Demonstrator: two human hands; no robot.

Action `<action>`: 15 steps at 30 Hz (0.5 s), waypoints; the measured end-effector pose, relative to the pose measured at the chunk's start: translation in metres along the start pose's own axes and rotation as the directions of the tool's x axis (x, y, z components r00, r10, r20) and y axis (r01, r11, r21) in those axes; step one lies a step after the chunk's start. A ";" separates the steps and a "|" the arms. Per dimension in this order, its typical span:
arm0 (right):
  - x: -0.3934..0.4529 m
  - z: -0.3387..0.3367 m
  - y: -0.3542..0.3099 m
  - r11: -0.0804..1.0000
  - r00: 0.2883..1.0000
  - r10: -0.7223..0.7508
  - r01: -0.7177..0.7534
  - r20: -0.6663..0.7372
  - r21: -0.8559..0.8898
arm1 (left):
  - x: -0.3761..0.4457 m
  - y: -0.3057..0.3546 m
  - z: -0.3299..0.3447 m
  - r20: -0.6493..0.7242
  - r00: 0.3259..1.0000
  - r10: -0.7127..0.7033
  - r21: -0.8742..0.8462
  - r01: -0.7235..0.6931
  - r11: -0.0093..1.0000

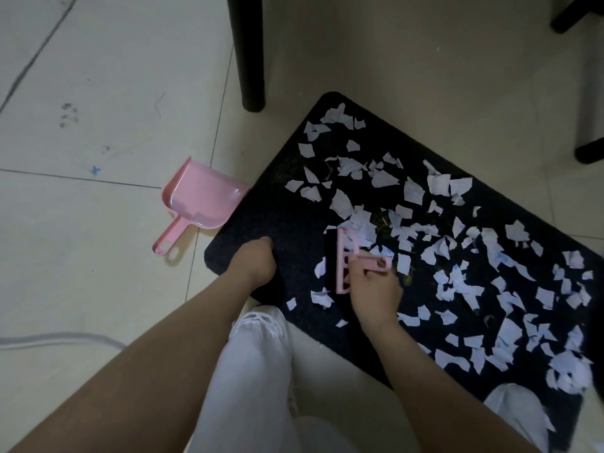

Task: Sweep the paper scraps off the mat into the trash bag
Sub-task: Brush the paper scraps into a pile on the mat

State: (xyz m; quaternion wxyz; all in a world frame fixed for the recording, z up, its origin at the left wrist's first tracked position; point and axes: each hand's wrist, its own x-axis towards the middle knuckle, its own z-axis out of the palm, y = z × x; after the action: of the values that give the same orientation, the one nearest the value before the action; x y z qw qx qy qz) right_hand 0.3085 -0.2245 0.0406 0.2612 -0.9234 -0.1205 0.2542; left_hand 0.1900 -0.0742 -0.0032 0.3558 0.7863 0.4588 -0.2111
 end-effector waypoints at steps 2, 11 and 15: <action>-0.014 0.012 -0.007 0.979 0.988 0.077 -0.101 0.137 0.180 | -0.001 0.004 0.001 0.008 1.000 0.020 -0.003 -0.020 1.000; -0.032 0.028 0.028 0.995 0.978 0.009 0.012 0.210 -0.100 | -0.008 0.008 0.001 0.057 0.998 -0.014 0.006 0.014 1.000; -0.013 0.003 0.033 0.999 0.992 0.031 -0.032 -0.119 -0.008 | -0.007 0.010 0.001 0.051 0.998 -0.023 0.007 0.022 1.000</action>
State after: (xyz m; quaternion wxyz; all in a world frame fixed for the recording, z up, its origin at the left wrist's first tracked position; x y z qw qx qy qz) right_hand 0.2987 -0.2559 0.0259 0.2591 -0.9401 -0.0912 0.2021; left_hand 0.1954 -0.0826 0.0047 0.3625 0.7767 0.4577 -0.2364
